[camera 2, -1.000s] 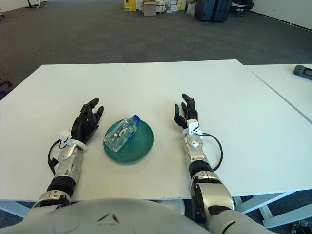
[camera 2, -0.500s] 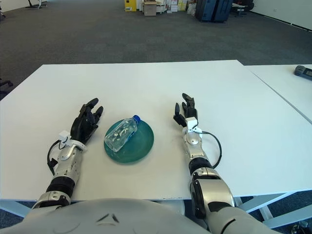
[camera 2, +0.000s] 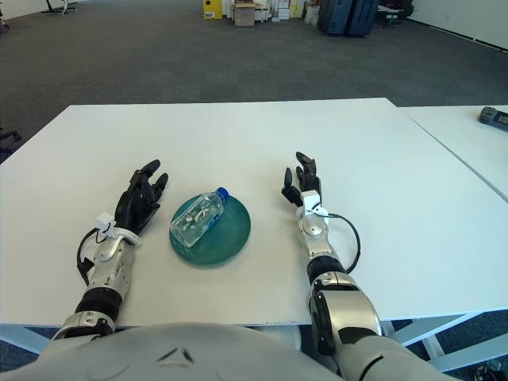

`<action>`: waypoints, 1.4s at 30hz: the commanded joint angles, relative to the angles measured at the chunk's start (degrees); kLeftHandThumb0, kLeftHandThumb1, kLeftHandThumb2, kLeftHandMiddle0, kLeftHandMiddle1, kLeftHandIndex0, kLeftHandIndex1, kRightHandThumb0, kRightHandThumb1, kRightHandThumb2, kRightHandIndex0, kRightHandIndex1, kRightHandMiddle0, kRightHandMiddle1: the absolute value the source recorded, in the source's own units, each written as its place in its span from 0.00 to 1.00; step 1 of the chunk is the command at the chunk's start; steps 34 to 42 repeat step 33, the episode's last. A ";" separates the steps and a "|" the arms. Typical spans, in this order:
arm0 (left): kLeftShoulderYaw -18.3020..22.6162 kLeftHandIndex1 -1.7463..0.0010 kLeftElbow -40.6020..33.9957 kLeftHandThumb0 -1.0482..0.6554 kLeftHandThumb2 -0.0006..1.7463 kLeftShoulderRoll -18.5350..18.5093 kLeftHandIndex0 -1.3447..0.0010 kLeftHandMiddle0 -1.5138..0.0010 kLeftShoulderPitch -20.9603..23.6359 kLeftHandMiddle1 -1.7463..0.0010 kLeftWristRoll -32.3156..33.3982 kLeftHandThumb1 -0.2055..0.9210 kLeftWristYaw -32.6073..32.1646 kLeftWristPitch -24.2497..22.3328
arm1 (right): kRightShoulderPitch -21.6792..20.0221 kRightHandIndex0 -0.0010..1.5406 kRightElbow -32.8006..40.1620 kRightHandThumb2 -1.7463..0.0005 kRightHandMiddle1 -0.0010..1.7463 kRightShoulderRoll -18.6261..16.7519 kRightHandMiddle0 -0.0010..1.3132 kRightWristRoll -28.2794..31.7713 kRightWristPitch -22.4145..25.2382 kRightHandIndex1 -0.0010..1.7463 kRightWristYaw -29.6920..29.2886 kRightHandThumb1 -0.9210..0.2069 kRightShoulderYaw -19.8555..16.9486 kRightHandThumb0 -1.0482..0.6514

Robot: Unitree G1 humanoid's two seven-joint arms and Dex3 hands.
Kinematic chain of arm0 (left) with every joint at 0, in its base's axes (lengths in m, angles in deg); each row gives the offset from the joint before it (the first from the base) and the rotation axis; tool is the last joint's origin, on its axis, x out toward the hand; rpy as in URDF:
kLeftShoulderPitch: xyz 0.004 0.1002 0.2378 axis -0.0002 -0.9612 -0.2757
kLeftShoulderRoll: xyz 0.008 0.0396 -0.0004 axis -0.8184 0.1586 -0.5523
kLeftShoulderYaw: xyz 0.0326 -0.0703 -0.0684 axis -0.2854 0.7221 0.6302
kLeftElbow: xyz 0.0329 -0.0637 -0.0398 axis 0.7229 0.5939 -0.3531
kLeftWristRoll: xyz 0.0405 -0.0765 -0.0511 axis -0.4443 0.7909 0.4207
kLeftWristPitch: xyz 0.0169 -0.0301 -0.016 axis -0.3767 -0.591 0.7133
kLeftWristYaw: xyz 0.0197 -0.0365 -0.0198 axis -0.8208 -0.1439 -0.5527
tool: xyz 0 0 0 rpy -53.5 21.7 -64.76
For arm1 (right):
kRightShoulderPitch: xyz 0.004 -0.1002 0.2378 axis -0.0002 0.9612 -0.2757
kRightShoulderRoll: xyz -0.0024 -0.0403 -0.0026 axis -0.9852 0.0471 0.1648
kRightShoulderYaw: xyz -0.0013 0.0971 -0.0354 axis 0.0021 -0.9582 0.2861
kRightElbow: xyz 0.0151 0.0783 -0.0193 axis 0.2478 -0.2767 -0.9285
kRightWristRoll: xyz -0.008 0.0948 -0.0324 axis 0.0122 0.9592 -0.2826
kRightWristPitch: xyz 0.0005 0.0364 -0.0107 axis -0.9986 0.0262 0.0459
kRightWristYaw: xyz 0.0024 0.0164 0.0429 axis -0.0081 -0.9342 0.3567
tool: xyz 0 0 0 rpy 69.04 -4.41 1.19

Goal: Put the bottle into the plate.

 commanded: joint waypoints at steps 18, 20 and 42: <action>-0.17 0.58 2.24 0.12 0.52 -0.32 1.00 0.75 0.18 0.99 -2.01 1.00 -2.88 0.43 | 1.39 0.34 -3.50 0.49 0.70 -1.89 0.15 1.00 0.74 0.50 1.17 0.00 -0.28 0.18; -0.14 0.58 2.51 0.12 0.52 -0.36 1.00 0.75 0.32 0.99 -1.97 1.00 -2.88 0.47 | 1.49 0.39 -3.57 0.49 0.84 -2.36 0.23 1.82 -0.09 0.71 1.27 0.00 -1.01 0.18; -0.14 0.60 4.46 0.12 0.52 -0.50 1.00 0.74 1.35 0.99 -2.66 1.00 -3.61 1.97 | 1.43 0.77 -4.39 0.50 0.75 -5.13 0.28 4.60 -2.26 1.00 0.43 0.00 -4.01 0.11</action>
